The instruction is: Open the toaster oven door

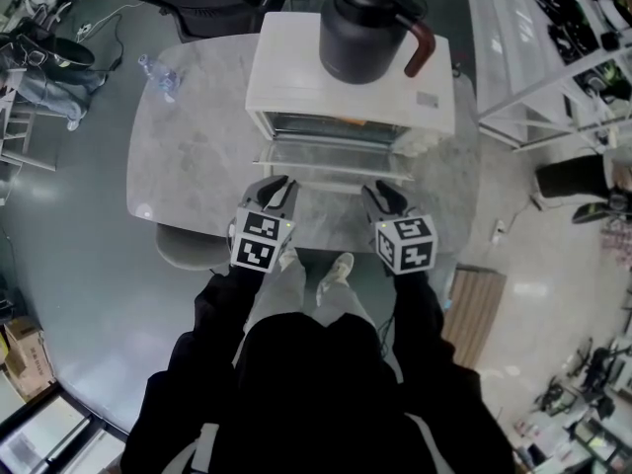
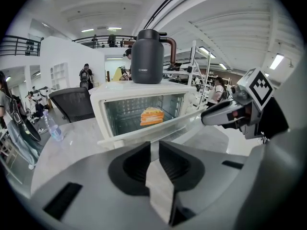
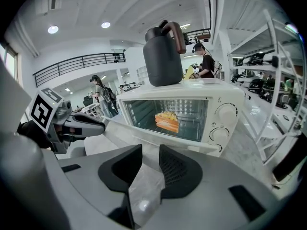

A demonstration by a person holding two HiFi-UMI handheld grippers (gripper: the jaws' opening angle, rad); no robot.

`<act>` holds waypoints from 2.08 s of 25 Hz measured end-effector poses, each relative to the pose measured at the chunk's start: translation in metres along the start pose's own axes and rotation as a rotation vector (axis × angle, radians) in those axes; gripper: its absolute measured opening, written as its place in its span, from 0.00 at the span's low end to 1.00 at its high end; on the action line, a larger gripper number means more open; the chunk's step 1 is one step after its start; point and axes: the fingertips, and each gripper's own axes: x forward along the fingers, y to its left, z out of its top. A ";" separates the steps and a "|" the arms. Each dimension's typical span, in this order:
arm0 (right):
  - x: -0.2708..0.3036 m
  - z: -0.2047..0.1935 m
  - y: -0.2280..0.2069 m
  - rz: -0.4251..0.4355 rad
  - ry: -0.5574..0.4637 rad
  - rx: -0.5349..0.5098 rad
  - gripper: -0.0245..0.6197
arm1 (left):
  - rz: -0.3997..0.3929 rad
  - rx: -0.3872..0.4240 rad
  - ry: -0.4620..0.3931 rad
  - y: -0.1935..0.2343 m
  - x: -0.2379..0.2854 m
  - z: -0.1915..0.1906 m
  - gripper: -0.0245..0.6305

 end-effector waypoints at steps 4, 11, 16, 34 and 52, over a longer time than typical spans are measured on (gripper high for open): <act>-0.001 -0.015 0.005 0.006 0.029 0.002 0.21 | -0.008 -0.013 0.029 -0.005 -0.001 -0.015 0.12; 0.001 -0.049 0.011 0.022 0.085 0.028 0.21 | -0.030 -0.048 0.088 -0.017 0.001 -0.048 0.12; 0.004 -0.063 0.013 0.024 0.109 0.044 0.21 | -0.037 -0.063 0.111 -0.021 0.004 -0.061 0.12; 0.010 -0.093 0.016 0.035 0.144 0.115 0.21 | -0.049 -0.108 0.167 -0.028 0.010 -0.090 0.12; 0.011 -0.118 0.019 0.001 0.160 0.175 0.21 | -0.057 -0.151 0.212 -0.033 0.017 -0.115 0.12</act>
